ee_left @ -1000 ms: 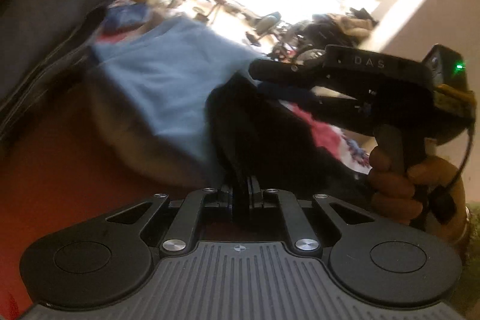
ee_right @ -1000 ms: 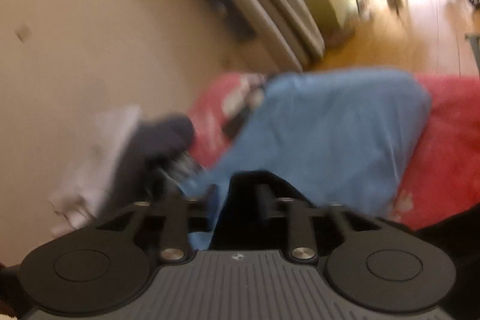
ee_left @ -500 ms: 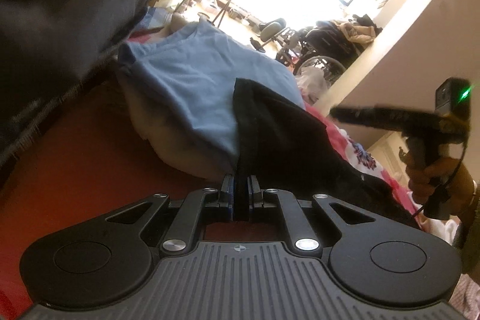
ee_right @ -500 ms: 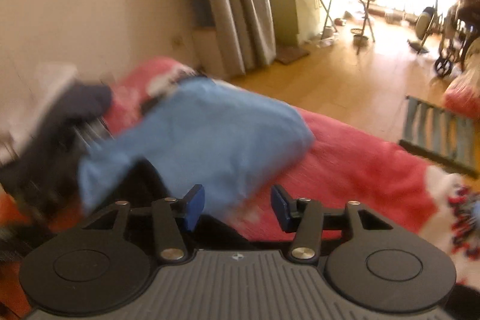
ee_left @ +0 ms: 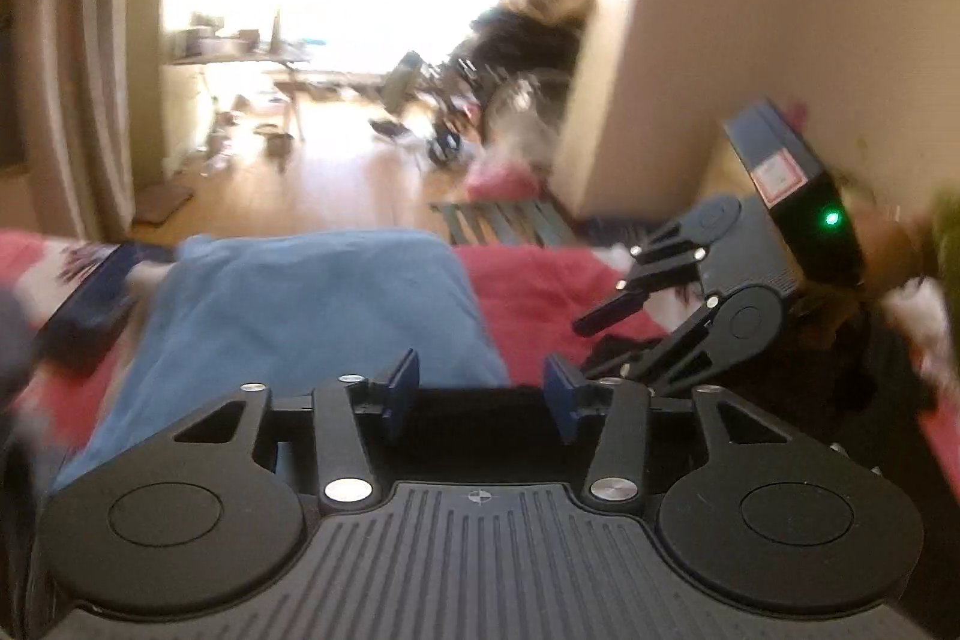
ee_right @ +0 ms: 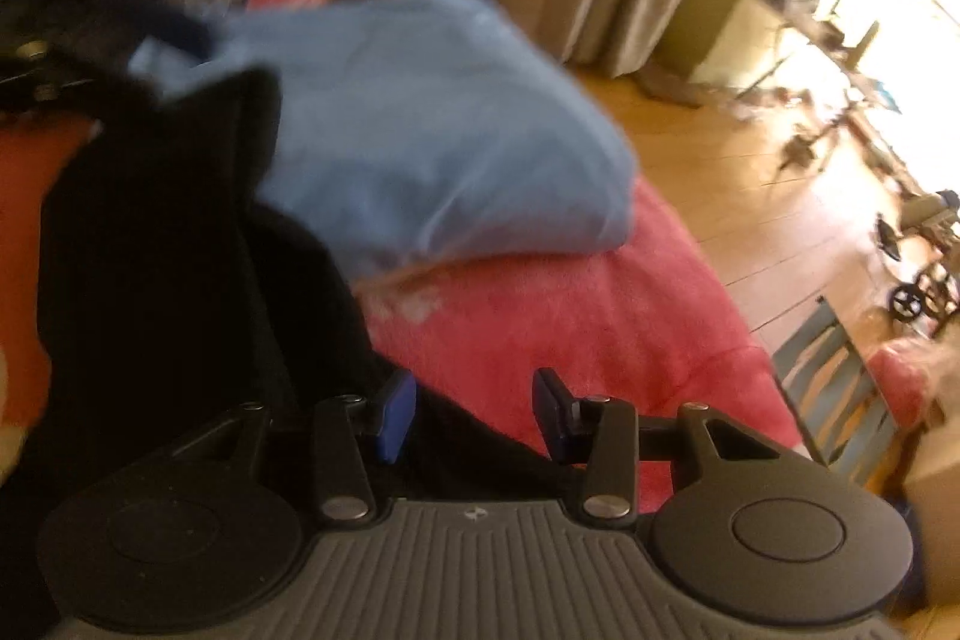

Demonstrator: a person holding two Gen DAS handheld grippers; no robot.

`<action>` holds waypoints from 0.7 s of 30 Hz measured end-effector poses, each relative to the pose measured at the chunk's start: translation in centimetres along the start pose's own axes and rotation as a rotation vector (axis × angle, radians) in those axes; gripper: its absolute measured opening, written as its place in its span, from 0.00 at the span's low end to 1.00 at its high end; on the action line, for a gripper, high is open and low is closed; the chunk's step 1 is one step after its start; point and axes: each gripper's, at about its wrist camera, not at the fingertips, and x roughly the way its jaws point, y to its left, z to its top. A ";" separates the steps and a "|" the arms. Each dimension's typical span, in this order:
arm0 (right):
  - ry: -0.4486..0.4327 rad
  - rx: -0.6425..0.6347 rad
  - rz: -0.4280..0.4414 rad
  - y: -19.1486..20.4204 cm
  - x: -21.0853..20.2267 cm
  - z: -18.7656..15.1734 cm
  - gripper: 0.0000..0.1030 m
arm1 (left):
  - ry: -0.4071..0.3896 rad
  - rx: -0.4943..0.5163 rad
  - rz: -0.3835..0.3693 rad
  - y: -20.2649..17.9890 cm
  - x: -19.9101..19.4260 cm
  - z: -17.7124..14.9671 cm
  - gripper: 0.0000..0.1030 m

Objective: Fold clothes

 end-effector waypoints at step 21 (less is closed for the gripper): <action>-0.067 0.082 0.073 -2.2 1.0 -0.4 0.01 | -0.039 0.180 0.153 -1.7 1.6 -0.8 0.00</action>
